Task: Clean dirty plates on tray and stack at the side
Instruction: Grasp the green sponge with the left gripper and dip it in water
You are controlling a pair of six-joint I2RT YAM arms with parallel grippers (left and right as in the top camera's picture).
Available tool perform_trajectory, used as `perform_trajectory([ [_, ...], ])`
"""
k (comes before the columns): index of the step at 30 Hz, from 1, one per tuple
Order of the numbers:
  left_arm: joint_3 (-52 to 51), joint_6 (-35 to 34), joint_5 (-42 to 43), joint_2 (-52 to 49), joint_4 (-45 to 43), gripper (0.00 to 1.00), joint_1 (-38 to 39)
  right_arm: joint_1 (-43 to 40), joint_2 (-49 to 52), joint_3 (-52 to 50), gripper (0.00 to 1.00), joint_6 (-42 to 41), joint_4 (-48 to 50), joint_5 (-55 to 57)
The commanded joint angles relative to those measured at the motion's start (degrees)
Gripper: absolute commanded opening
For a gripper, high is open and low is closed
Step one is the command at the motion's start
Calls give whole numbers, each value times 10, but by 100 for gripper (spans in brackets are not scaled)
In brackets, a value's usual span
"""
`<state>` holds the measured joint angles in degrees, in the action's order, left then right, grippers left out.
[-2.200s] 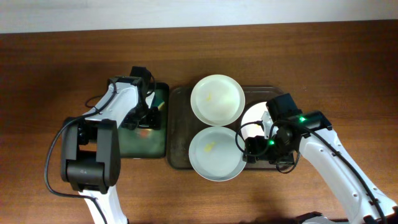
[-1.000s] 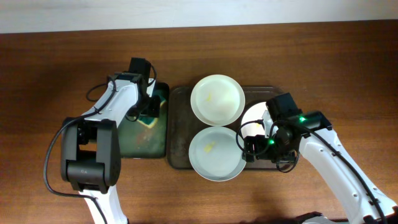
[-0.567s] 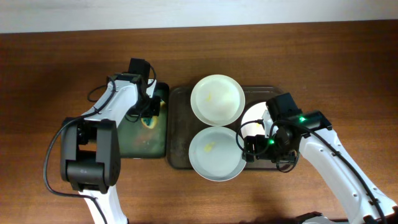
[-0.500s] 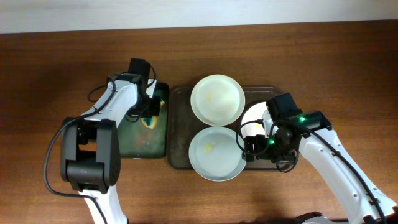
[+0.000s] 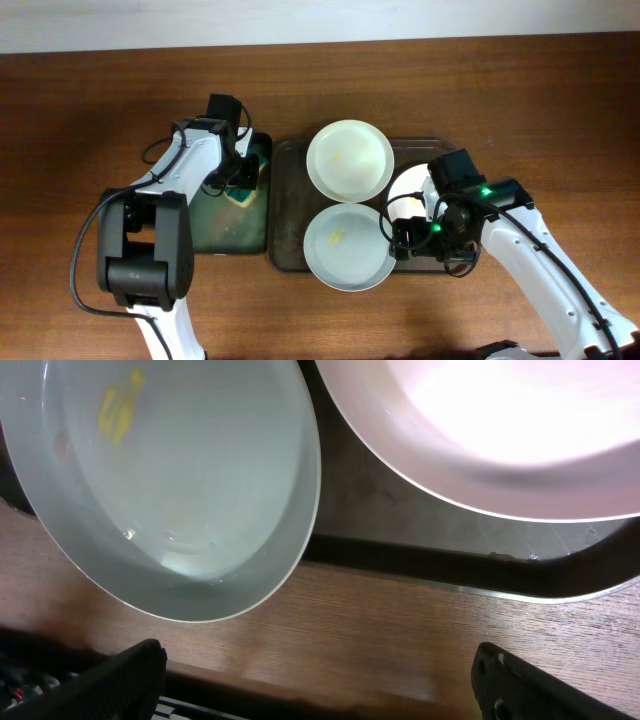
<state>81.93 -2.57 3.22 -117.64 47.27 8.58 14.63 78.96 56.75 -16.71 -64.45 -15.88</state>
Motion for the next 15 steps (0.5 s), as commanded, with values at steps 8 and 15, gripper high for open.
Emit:
perform_trajectory([
  [8,-12,5,19,-5,15,51,2,4,2,-3,98,-3,0,7],
  [15,-13,5,19,-5,17,74,3,4,2,-3,98,-3,0,7],
])
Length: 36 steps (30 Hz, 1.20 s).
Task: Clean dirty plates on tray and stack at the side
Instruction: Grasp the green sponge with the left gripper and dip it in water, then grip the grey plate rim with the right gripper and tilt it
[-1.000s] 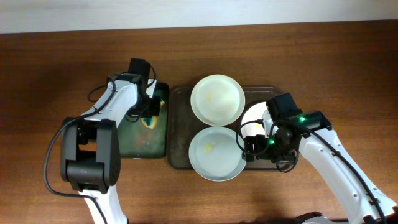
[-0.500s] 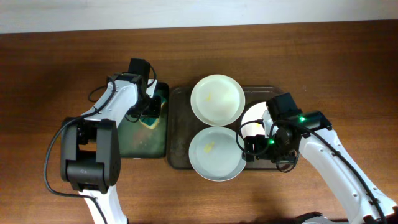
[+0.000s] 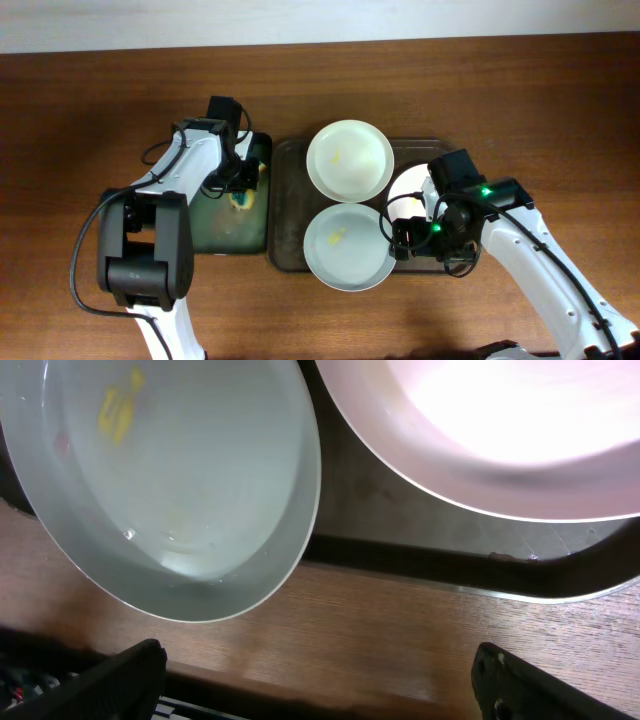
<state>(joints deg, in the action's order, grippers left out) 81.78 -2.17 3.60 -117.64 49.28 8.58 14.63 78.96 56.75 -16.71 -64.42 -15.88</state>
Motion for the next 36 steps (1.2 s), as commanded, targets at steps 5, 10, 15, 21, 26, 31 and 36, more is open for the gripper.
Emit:
perform_trajectory([
  [5,-11,1,16,-5,-46,87,3,4,2,-3,98,-3,61,-10],
  [10,-11,1,16,-5,-49,69,3,6,2,-8,65,-8,4,-32],
  [15,-11,1,16,-5,-54,72,3,38,2,-71,56,-90,41,-12],
  [21,-11,1,16,-5,-53,71,3,83,2,-136,52,-128,179,-5],
  [26,-11,1,16,-5,-52,68,3,82,2,-137,42,-169,194,74],
  [31,-11,1,16,-5,-51,68,3,82,2,-139,32,-199,206,74],
  [36,-11,1,16,-5,-51,67,3,82,2,-151,32,-217,218,73],
])
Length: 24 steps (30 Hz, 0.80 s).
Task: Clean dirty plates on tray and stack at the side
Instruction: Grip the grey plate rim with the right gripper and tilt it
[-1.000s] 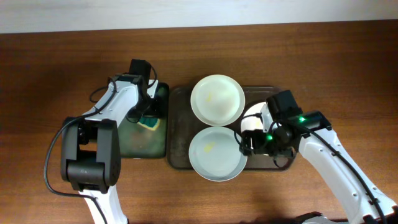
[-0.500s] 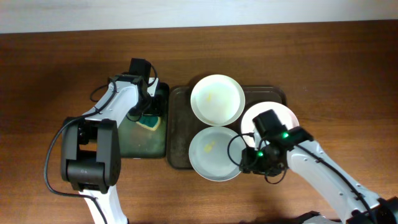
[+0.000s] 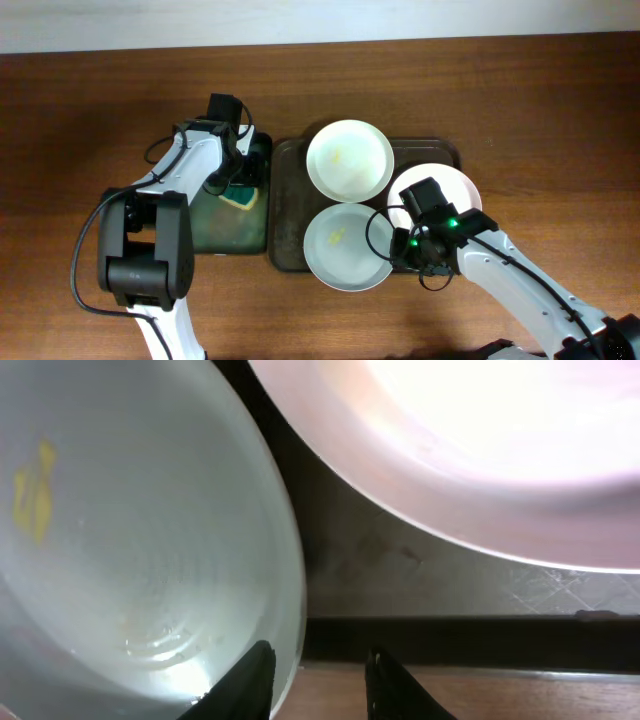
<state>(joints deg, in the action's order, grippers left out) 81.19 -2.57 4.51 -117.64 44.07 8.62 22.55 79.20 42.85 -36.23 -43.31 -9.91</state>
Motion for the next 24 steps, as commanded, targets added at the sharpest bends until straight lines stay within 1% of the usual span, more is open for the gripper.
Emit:
perform_trajectory([
  [1,-5,5,7,-5,1,68,2,3,-1,-14,31,-22,9,14],
  [3,-5,5,7,-5,1,68,2,3,0,-14,31,-22,14,14],
  [5,-5,5,7,-5,1,68,2,3,0,-14,27,-23,16,14],
  [9,-5,5,7,-5,1,68,2,3,0,-16,24,-23,16,14],
  [12,-5,5,7,-5,1,70,2,3,0,-17,24,-23,16,9],
  [15,-5,5,7,-5,1,71,2,3,0,-18,26,-23,16,-2],
  [17,-5,5,7,-5,1,70,2,4,0,-18,26,-23,16,-4],
  [21,-5,5,7,-5,1,71,2,4,0,-18,26,-47,16,-3],
  [24,-5,5,7,-5,1,70,2,4,0,-18,26,-48,20,-1],
])
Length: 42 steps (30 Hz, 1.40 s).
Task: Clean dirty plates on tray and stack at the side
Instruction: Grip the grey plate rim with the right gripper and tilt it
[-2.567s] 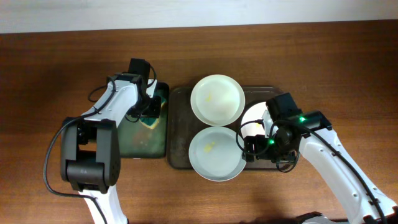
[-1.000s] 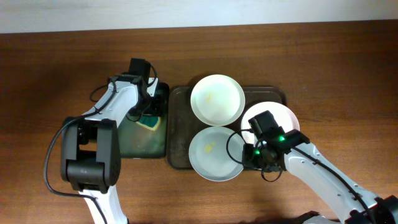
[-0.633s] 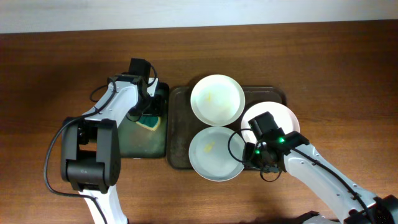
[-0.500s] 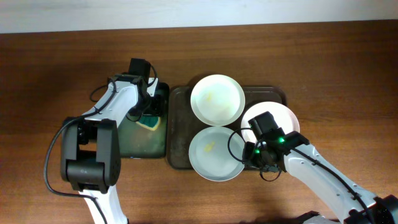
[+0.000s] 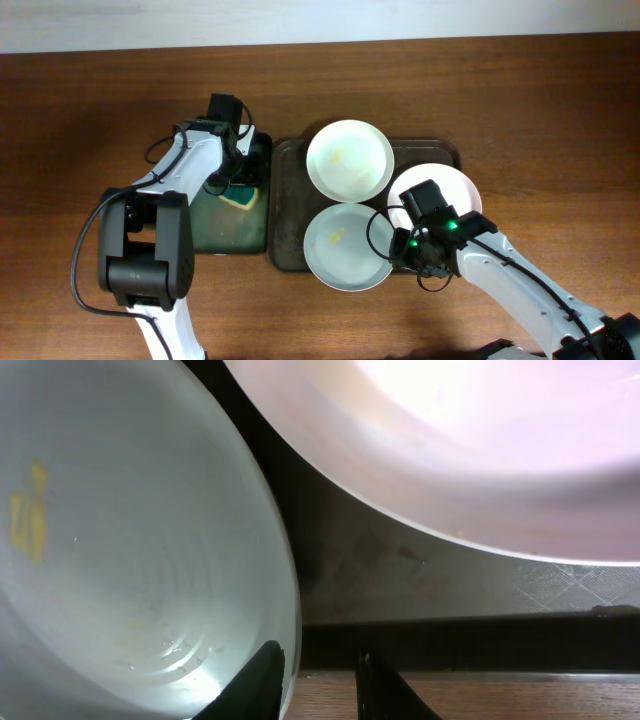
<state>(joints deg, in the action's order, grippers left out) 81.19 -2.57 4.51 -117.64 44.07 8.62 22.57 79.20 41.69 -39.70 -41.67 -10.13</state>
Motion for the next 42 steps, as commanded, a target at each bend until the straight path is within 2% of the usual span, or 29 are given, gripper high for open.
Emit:
perform_trajectory([
  [1,-5,5,7,-5,1,70,2,4,0,-7,26,-13,4,1],
  [9,-5,5,7,-5,0,70,2,4,1,-7,19,-28,4,1],
  [15,-5,5,7,-5,1,70,2,4,4,-42,19,-33,40,0],
  [22,-5,5,7,-5,2,69,2,4,3,-36,17,-32,50,0],
  [23,-5,5,7,-5,2,64,2,4,3,-33,11,-32,48,0],
  [24,-5,5,7,-5,3,56,2,4,3,-31,4,-32,48,0],
  [27,-5,5,6,-5,3,35,2,4,3,-30,4,-25,51,0],
  [29,-5,5,6,-5,3,29,2,4,3,-27,4,-7,52,-2],
  [31,-5,5,6,-5,3,18,2,4,4,-20,4,20,51,-6],
  [32,-5,5,6,-5,3,17,2,4,4,-17,4,27,52,-8],
  [34,-5,5,6,-5,8,17,2,4,4,-12,4,46,61,-17],
  [35,-5,5,6,-5,12,21,2,4,4,-12,4,51,66,-21],
  [37,-5,5,6,-5,14,43,2,4,4,-12,4,65,73,-22],
  [39,-5,5,-3,-5,3,56,2,4,7,-12,4,86,74,-23],
  [41,-5,5,-14,-5,-9,56,2,4,13,-12,4,104,75,-25],
  [42,-5,5,-17,-5,-13,52,2,4,16,-11,4,108,75,-25],
])
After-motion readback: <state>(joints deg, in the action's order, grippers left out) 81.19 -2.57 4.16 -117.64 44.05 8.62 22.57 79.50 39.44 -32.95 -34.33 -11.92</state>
